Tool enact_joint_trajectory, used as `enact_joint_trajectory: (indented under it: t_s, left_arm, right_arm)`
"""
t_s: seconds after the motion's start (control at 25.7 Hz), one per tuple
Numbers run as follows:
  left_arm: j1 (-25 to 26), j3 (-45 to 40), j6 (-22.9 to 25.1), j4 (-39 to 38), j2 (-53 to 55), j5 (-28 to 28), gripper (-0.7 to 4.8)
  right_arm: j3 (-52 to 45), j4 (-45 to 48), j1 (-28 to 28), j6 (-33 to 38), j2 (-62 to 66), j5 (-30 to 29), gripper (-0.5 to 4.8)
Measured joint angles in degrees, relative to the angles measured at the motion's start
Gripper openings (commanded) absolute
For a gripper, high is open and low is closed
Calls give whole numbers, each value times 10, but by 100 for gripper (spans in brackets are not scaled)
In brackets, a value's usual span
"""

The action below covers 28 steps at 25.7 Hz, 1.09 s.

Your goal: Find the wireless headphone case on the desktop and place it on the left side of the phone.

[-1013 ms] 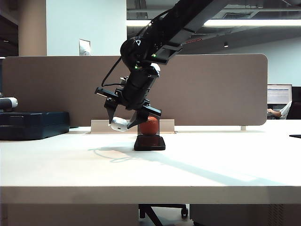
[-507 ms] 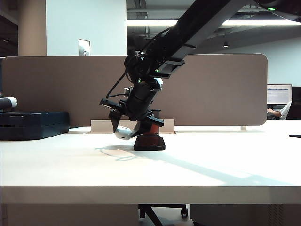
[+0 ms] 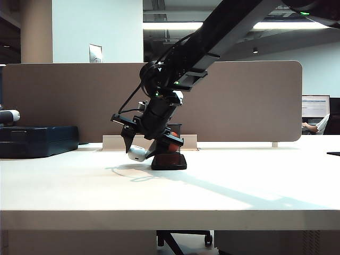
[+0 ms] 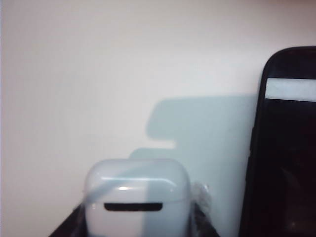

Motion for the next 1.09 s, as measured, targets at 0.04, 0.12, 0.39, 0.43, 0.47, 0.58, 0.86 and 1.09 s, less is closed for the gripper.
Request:
enact_joint_trajectory:
  t_s: [0.04, 0.12, 0.39, 0.43, 0.47, 0.58, 0.86, 1.09]
  left_arm:
    - [0, 0, 0, 0, 0, 0, -6]
    - [0, 0, 0, 0, 0, 0, -5]
    - [0, 0, 0, 0, 0, 0, -5]
    - [0, 0, 0, 0, 0, 0, -5]
    - [0, 0, 0, 0, 0, 0, -6]
    - [0, 0, 0, 0, 0, 0, -5]
    - [0, 0, 0, 0, 0, 0, -6]
    - [0, 0, 0, 0, 0, 0, -5]
  right_arm:
    - [0, -2, 0, 0, 0, 0, 206]
    - [0, -2, 0, 0, 0, 0, 207]
    - [0, -10, 0, 0, 0, -15, 259]
    - [0, -11, 0, 0, 0, -20, 274]
    - [0, -11, 0, 0, 0, -23, 275]
    - [0, -21, 0, 0, 0, -27, 275]
    - [0, -28, 0, 0, 0, -28, 274]
    - [0, -24, -1, -6, -2, -28, 273]
